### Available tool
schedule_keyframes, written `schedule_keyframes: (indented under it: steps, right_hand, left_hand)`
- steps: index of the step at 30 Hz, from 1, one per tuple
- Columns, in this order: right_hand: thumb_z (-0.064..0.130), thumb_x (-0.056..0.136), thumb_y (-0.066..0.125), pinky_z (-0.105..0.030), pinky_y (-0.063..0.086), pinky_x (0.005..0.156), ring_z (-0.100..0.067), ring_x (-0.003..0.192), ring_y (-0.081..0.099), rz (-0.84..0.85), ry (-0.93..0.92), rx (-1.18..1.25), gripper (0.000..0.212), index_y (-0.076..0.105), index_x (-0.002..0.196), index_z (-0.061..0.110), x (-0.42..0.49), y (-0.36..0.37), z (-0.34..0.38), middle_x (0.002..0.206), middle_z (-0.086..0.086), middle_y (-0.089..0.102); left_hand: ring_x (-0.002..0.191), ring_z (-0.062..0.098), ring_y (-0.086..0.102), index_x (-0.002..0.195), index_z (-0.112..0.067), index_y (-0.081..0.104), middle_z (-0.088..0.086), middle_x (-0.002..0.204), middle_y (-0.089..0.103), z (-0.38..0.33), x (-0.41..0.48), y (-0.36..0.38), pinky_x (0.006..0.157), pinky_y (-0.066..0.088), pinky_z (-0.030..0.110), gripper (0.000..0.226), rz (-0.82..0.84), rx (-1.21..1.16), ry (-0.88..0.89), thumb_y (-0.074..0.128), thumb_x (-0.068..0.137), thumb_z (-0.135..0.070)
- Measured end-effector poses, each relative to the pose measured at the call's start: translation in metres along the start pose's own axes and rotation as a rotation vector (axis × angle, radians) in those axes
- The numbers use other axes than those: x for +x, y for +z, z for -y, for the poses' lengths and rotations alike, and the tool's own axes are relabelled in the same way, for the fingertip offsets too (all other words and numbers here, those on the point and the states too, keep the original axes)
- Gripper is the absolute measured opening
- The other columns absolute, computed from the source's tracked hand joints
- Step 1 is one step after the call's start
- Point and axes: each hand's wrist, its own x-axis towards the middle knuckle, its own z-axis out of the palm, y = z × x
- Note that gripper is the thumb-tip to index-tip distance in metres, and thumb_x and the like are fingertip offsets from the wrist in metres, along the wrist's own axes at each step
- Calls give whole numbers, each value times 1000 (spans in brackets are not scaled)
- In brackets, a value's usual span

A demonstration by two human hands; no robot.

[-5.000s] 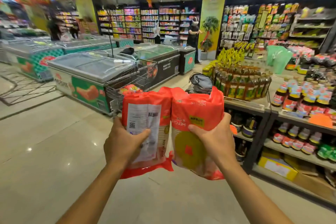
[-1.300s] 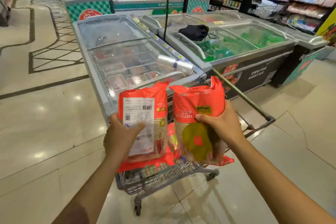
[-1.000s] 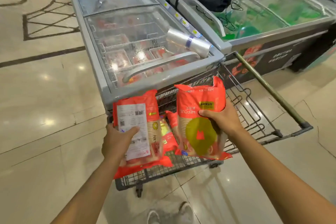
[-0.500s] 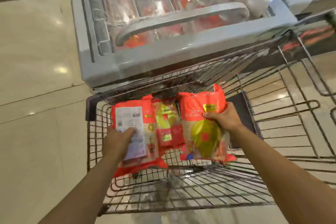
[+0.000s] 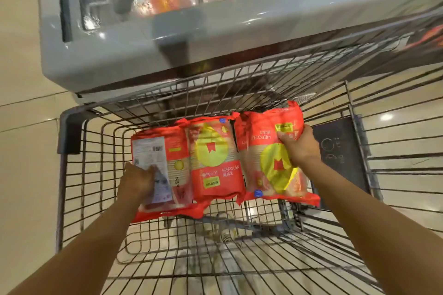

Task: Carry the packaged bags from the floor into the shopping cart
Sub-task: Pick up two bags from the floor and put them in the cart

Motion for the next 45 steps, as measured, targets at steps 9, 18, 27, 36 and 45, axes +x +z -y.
schedule_keyframes:
  steps: [9,18,27,36,45]
  right_hand:
    - [44,94,60,-46,40,107,-36,133,48,-15,-500,-490,62,45,146,13,-127,-64,118,142,-14,54]
    - [56,91,37,-55,33,115,-36,142,41,-136,-1174,-553,71,42,152,20,-365,-147,281,155,-15,44]
    - [58,104,29,-49,7,125,-27,157,12,23,-1711,-584,68,12,162,27,-597,-116,363,170,-5,14]
    - [62,101,36,-48,13,124,-25,155,16,250,-2178,-602,74,16,162,26,-836,-25,319,169,-6,20]
    - [63,100,39,-47,11,125,-25,156,13,549,-2504,-632,76,14,162,28,-1031,40,200,170,-5,16]
  left_hand:
    - [107,24,62,130,-22,52,2,119,64,-79,-146,-95,82,51,37,46,-97,373,490,59,93,-47]
    - [145,35,37,156,-15,34,14,162,36,-80,-331,-294,117,33,49,82,-659,431,656,33,90,-62]
    - [154,31,22,163,-20,16,8,170,20,96,-463,-420,125,20,46,79,-1022,318,221,36,100,-64]
    - [155,30,18,163,-21,13,7,170,17,321,-595,-434,124,18,47,81,-1156,172,-278,36,99,-66]
    - [149,32,29,159,-18,23,9,166,26,499,-729,-375,121,24,48,85,-1176,42,-754,23,90,-67]
